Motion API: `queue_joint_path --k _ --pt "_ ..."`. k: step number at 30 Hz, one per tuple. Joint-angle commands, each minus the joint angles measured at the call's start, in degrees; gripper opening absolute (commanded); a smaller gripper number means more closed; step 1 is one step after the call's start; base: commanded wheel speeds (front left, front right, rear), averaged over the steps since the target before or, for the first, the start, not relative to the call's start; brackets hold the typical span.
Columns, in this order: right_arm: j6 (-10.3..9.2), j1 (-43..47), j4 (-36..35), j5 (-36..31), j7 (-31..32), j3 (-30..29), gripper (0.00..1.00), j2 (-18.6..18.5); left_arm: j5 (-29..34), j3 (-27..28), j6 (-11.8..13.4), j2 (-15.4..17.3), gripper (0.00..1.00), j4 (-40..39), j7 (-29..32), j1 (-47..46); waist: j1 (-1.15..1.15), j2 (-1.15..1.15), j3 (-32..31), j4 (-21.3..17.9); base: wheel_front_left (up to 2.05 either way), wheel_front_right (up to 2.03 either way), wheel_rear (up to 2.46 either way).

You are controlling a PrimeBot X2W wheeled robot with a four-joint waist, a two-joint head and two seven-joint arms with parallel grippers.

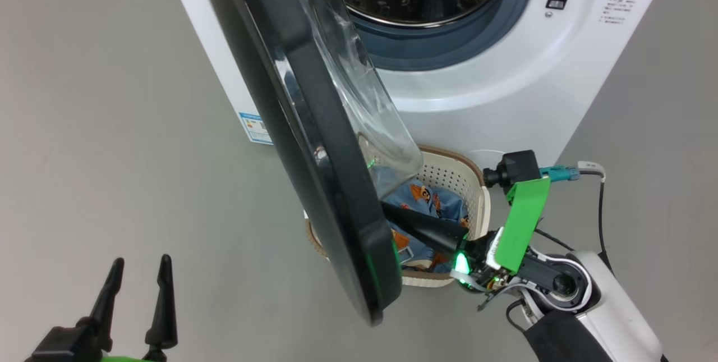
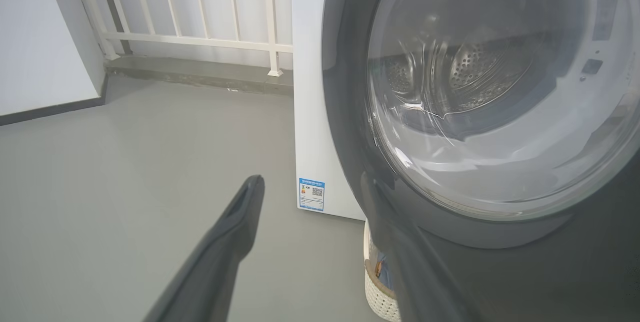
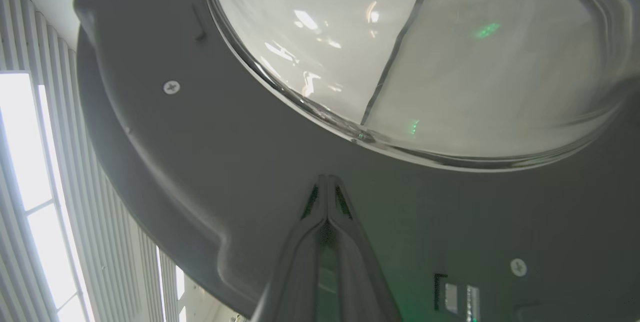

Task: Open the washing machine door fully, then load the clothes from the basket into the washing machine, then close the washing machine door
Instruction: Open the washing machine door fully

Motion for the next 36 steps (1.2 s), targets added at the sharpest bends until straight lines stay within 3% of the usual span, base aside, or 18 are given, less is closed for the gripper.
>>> queue_joint_path --k 1,18,36 --pt "0.42 0.6 -1.62 0.96 -0.51 2.35 0.0 1.75 -0.36 1.44 0.24 0.76 1.0 -1.94 -0.37 -0.27 0.0 0.0 -0.71 0.74 0.0 0.0 0.0" --pt "0.42 -1.26 -1.28 5.92 -8.01 11.58 0.0 1.79 -1.4 -0.27 0.67 0.75 1.0 -3.43 -0.37 -0.09 0.0 0.0 -0.81 1.58 0.0 0.0 0.0" --pt "0.42 -2.22 0.03 9.21 -11.79 15.6 0.0 1.79 -1.52 -1.66 0.83 0.75 1.0 -3.65 -0.37 0.4 0.0 0.0 -1.96 5.99 0.0 0.0 0.0"
